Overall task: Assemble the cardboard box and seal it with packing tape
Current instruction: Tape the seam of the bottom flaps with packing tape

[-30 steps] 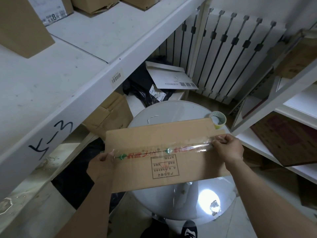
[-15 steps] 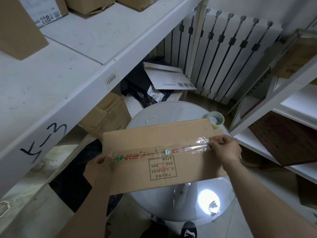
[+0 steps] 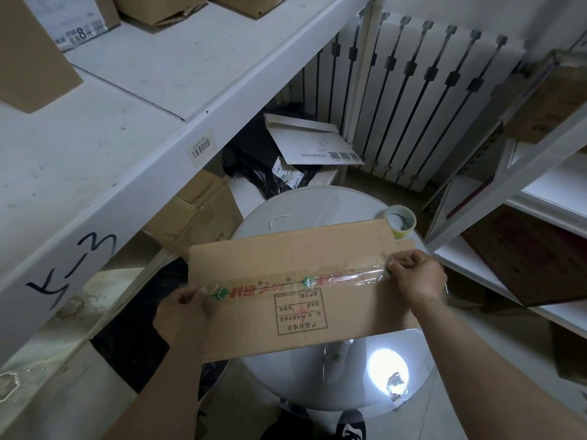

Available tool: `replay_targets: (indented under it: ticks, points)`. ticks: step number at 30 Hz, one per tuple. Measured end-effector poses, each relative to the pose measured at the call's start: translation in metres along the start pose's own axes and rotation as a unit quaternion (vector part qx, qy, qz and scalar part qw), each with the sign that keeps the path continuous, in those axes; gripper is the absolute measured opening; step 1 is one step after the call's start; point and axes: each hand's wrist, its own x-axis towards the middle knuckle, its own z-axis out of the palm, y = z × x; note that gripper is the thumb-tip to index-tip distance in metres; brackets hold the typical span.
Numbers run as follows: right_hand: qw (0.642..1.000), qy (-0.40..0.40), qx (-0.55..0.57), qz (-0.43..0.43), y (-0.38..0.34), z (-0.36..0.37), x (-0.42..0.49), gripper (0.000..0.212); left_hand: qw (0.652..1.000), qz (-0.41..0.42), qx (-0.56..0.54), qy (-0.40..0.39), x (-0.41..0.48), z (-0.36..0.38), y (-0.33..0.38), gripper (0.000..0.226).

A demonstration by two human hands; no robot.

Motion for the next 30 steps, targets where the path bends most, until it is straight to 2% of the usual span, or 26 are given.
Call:
replay_targets:
  ticks: [12, 21, 25, 30]
  points:
    - [0.995, 0.009, -0.058, -0.074, 0.007, 0.008, 0.000, 0.013, 0.999, -0.026, -0.007, -0.025, 0.010, -0.001, -0.007, 0.019]
    - [0.986, 0.017, -0.095, -0.134, 0.015, 0.012, 0.003, 0.013, 0.996, -0.084, -0.020, 0.007, 0.012, 0.001, -0.009, 0.023]
    - [0.986, 0.019, -0.097, -0.131, 0.015, 0.012, 0.003, 0.015, 0.995, -0.089, -0.042, 0.000, 0.012, 0.001, -0.012, 0.018]
    - [0.993, 0.020, -0.059, -0.095, 0.013, 0.009, 0.001, 0.018, 0.987, -0.137, -0.087, -0.001, 0.015, 0.000, -0.015, 0.014]
